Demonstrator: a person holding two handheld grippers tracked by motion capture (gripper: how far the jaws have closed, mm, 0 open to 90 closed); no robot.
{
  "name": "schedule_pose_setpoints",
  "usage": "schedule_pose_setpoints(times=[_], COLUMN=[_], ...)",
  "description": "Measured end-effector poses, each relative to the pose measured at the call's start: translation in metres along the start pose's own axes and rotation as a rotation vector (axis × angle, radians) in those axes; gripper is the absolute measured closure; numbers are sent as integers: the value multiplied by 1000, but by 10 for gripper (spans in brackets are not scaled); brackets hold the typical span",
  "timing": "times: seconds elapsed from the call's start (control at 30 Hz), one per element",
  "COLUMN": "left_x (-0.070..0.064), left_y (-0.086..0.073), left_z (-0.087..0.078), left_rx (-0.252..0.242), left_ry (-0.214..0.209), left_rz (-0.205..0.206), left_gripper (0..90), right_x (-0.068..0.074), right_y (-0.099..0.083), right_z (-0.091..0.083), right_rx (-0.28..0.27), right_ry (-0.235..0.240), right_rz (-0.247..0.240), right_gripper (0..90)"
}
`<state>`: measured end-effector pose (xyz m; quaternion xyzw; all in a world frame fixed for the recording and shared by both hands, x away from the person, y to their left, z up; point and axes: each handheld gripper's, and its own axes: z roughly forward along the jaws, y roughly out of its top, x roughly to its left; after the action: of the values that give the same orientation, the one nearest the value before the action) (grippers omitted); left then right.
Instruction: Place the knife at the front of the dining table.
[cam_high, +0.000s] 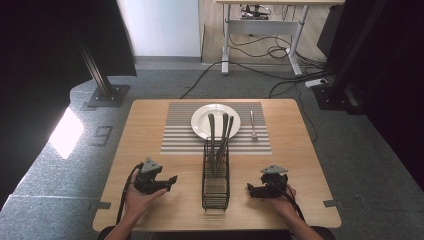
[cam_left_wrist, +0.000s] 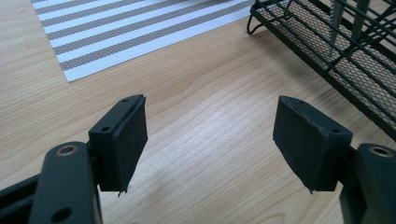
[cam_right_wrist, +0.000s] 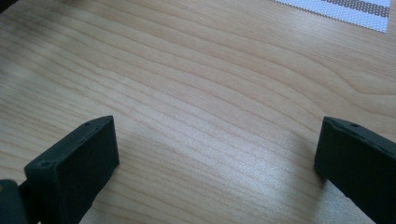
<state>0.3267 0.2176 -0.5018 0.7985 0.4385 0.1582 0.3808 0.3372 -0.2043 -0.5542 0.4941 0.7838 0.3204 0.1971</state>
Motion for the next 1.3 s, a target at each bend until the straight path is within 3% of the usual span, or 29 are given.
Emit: schedule_pose_setpoints(times=[0.4,0.67,0.77,0.93,1.07,1.3], left_x=[4,4,3,-2,-2,-4], left_y=[1,9,14,26,37,55], left_z=[-4,-12,-16,-21,-24,-21], left_rx=[-11,-62,-81,-104,-134,-136], left_ry=[-12,-26,-42,-47,-67,-98], left_rz=[-25,-40,-51,-21,-36,-38], left_gripper=[263,263,263,253,253,256], right_x=[2,2,2,1,1,1], right_y=[2,4,4,4,4,4], right_z=[-1,-1,-2,-2,-2,-1], right_rx=[20,38,40,39,38,32], right_ry=[-6,1,1,2,2,4], right_rz=[4,1,1,1,0,-5], right_gripper=[1,11,17,25,30,23])
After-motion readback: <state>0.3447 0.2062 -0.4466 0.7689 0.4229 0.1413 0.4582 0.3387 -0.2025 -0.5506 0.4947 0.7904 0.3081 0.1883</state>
